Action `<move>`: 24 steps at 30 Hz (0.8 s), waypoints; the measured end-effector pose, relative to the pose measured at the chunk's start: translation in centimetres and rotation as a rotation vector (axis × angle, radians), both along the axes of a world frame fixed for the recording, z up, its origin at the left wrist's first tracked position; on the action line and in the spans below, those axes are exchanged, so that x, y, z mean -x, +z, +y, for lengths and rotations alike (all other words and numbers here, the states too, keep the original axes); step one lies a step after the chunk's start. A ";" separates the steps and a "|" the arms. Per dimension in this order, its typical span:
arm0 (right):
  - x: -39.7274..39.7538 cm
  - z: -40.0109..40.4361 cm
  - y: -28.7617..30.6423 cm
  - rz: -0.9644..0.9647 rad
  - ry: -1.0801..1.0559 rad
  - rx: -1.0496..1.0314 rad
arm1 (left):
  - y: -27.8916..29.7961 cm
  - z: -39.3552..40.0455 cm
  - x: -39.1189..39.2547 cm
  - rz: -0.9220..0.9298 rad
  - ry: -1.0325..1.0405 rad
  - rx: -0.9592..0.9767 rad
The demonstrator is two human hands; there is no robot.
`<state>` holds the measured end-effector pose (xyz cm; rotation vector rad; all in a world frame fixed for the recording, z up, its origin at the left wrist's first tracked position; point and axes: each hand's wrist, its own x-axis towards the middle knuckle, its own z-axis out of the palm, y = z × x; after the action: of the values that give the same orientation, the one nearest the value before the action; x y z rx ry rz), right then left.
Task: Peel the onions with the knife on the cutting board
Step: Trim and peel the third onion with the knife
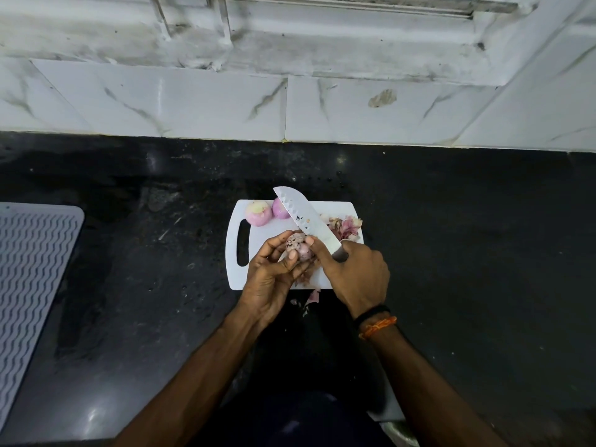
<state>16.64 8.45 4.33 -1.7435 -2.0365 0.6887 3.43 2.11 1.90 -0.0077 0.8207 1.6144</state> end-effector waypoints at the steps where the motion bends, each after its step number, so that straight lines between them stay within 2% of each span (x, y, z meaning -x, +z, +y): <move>1: 0.0 0.1 0.2 -0.016 0.001 0.002 | 0.0 0.0 0.0 0.008 0.002 0.004; 6: -0.1 0.1 0.3 -0.033 0.089 0.013 | -0.2 0.2 -0.2 0.017 0.047 0.046; 10: -0.4 -0.6 0.2 0.181 0.193 0.123 | -0.6 0.3 0.1 -0.002 0.077 0.064; 14: -1.0 -0.3 0.0 0.323 0.088 0.182 | -0.5 0.3 0.2 -0.044 0.104 0.075; 18: -1.8 0.5 -0.3 0.286 -0.010 0.216 | -0.1 0.4 0.1 -0.046 0.118 0.073; 24: -2.0 1.1 -0.7 0.189 0.008 0.218 | 0.0 0.4 0.3 -0.053 0.087 0.075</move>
<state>18.61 9.53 3.67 -1.7119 -1.9002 1.0698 3.15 2.53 1.91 -0.1409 0.8490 1.6570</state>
